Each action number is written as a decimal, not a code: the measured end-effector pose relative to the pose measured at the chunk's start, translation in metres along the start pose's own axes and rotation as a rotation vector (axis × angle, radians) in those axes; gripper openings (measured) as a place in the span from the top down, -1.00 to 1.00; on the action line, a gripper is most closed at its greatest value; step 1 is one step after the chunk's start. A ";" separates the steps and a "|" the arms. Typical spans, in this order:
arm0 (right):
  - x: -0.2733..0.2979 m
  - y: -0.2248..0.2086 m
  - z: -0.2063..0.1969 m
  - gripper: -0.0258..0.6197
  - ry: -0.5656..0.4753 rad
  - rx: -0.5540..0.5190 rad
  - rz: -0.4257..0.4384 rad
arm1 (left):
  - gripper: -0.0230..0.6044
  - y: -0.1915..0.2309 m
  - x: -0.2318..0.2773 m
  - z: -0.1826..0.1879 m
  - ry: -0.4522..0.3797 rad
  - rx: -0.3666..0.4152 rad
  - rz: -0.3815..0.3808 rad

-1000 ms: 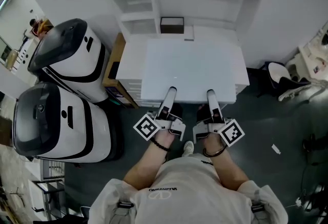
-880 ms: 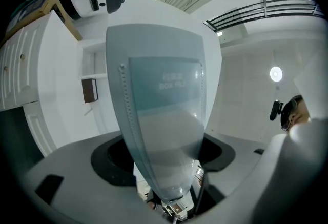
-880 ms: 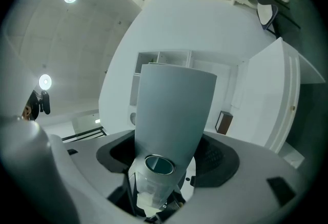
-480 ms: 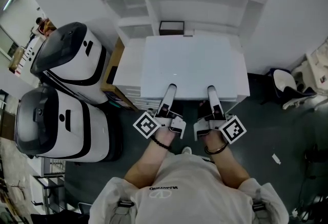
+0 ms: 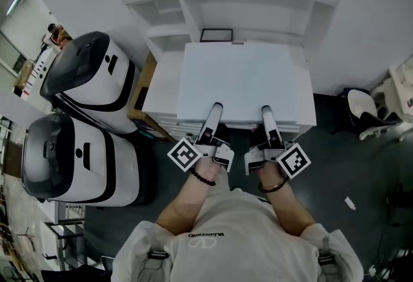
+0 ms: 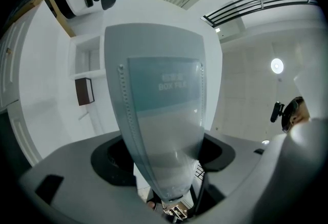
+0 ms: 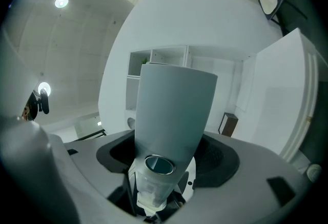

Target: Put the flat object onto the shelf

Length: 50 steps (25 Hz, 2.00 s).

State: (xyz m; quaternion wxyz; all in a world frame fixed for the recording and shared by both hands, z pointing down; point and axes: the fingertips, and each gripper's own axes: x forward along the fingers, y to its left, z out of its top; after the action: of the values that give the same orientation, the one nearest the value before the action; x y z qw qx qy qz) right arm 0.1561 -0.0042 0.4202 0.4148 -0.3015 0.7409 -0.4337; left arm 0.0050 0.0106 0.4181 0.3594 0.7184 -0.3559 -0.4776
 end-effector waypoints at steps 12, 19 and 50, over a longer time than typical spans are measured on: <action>0.090 -0.025 0.014 -0.10 -0.005 -0.059 0.006 | -0.13 0.046 0.072 0.044 0.003 -0.043 -0.030; 0.166 -0.033 0.015 -0.10 -0.025 -0.075 0.022 | -0.13 0.068 0.129 0.095 0.017 -0.032 -0.053; 0.352 -0.008 0.080 -0.10 -0.189 -0.146 0.148 | -0.13 0.070 0.310 0.188 0.109 -0.036 -0.129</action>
State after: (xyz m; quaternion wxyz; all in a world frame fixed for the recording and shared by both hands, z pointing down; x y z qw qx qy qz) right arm 0.0601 -0.3234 0.2809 0.4907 -0.3147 0.7483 -0.3166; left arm -0.0941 -0.3219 0.2908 0.3598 0.7582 -0.2801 -0.4661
